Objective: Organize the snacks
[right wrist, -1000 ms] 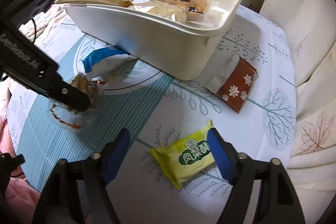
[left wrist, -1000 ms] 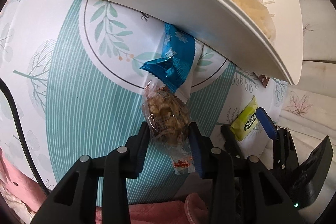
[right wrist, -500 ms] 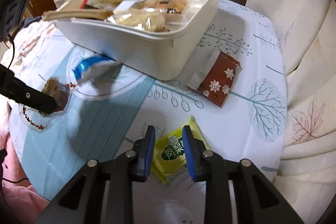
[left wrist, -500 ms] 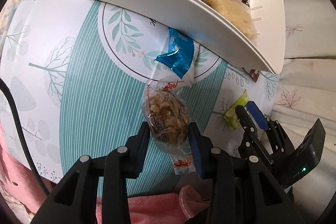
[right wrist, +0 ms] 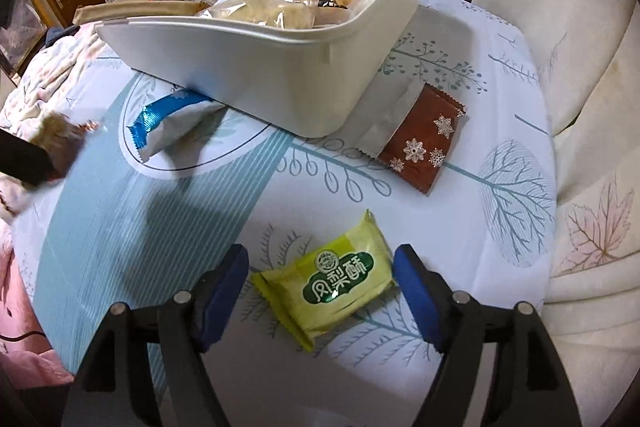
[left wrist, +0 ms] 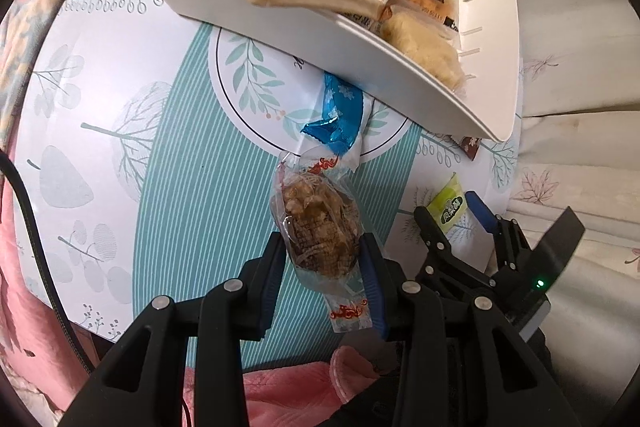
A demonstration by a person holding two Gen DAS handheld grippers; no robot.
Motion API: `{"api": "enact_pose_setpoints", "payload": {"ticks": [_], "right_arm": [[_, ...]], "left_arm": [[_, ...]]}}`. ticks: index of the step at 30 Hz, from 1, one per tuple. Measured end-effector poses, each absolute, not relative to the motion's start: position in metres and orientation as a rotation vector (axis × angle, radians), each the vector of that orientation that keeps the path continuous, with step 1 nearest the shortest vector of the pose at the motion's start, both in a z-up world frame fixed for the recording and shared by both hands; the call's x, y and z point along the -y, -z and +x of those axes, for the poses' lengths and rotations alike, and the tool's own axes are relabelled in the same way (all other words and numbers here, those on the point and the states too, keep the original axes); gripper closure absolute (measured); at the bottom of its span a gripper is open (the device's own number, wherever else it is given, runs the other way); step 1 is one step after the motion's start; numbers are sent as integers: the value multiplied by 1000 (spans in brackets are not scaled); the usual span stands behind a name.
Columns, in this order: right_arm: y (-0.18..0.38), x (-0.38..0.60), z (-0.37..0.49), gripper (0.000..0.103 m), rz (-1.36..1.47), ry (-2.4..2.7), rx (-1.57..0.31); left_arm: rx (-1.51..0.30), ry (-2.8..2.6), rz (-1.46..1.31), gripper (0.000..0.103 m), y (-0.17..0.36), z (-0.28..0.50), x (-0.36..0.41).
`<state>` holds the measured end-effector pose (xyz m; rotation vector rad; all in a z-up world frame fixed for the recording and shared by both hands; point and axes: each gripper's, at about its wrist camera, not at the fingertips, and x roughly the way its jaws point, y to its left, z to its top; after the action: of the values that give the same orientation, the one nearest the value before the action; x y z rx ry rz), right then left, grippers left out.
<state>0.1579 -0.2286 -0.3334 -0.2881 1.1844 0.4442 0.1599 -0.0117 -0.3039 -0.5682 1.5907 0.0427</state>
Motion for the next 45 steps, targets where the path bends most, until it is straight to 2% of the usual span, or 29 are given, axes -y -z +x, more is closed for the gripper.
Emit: {"api": "enact_pose_setpoints", "payload": {"ticks": [5, 10, 15, 16, 24, 32, 45], "right_arm": [[340, 231, 165, 28, -273, -421, -1198], [341, 233, 168, 46, -280, -391, -1187], [340, 233, 168, 53, -264, -366, -1199], [340, 234, 169, 59, -254, -361, -1203], [333, 226, 160, 62, -145, -296, -1261], [302, 217, 140, 63, -9, -224, -1257], [228, 193, 133, 63, 47, -129, -1116]], "left_arm": [[-1571, -41, -569, 67, 292, 156, 4], [-1548, -30, -565, 67, 278, 155, -4], [-1517, 9, -538, 67, 258, 161, -11], [-1510, 19, -527, 67, 253, 163, -12], [-1477, 117, -425, 67, 218, 183, -21], [-1445, 212, -314, 67, 184, 201, -38], [-1326, 295, -214, 67, 142, 242, -71]]}}
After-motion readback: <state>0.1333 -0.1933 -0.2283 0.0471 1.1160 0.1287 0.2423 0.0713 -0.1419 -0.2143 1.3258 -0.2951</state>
